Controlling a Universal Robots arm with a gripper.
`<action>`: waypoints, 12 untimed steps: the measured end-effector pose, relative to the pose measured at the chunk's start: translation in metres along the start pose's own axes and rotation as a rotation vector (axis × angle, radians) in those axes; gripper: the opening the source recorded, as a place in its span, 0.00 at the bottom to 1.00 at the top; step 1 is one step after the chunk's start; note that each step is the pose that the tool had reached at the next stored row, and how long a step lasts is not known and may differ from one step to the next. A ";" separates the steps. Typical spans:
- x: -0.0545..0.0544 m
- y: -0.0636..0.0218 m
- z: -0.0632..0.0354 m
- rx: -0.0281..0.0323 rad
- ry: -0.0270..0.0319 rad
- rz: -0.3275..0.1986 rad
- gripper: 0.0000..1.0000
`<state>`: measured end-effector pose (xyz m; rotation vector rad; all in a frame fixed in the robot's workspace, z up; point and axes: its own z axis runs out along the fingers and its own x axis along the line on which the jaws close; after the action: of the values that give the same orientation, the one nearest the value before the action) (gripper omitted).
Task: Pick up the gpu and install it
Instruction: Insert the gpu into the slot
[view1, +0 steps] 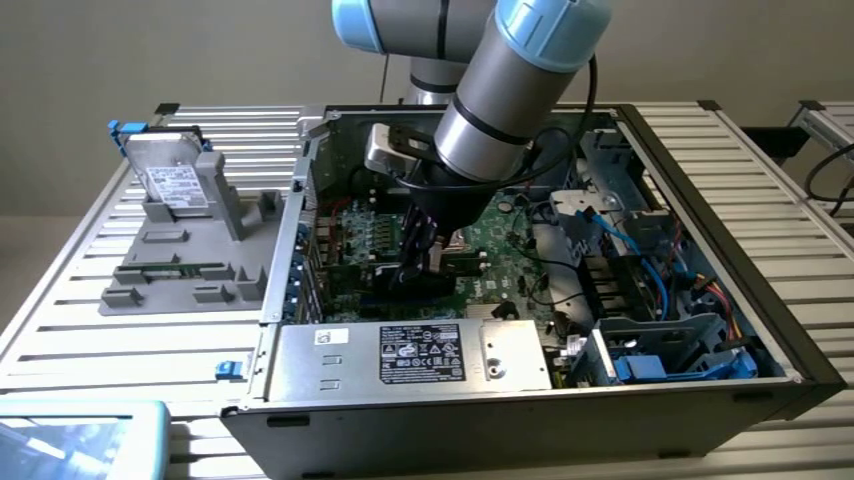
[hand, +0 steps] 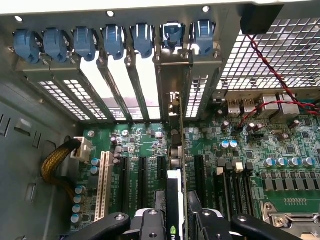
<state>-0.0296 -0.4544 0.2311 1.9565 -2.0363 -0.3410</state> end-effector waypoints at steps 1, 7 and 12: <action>0.000 0.0000 0.0001 -0.0001 0.0006 0.000 0.28; 0.000 -0.0003 0.0001 0.0000 0.0012 0.001 0.28; 0.000 -0.0004 0.0001 0.0000 0.0012 0.001 0.28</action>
<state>-0.0293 -0.4544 0.2309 1.9555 -2.0363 -0.3396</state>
